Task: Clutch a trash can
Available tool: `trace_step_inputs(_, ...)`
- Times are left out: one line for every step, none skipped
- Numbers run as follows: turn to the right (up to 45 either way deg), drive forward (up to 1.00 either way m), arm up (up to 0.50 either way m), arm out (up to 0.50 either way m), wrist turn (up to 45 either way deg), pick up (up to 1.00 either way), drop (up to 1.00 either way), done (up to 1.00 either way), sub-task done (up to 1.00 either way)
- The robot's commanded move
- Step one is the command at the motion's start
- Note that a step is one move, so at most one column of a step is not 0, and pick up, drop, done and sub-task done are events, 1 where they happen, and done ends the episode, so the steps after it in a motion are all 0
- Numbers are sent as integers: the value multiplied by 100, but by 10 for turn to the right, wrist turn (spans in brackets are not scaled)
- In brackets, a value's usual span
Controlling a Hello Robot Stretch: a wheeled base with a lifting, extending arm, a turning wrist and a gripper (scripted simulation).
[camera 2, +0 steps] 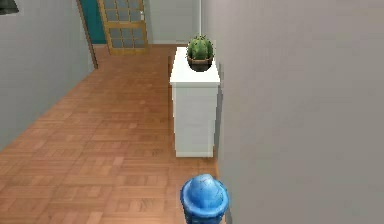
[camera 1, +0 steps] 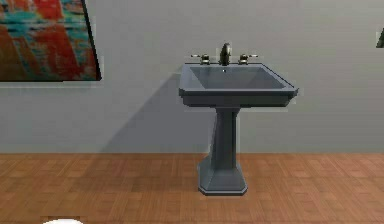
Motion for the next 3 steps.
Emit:
trace_step_inputs(0,0,22,0,0,0,0,0,0)
trace_step_inputs(0,0,0,40,0,0,0,0,0)
trace_step_inputs(0,0,0,0,450,0,0,0,0)
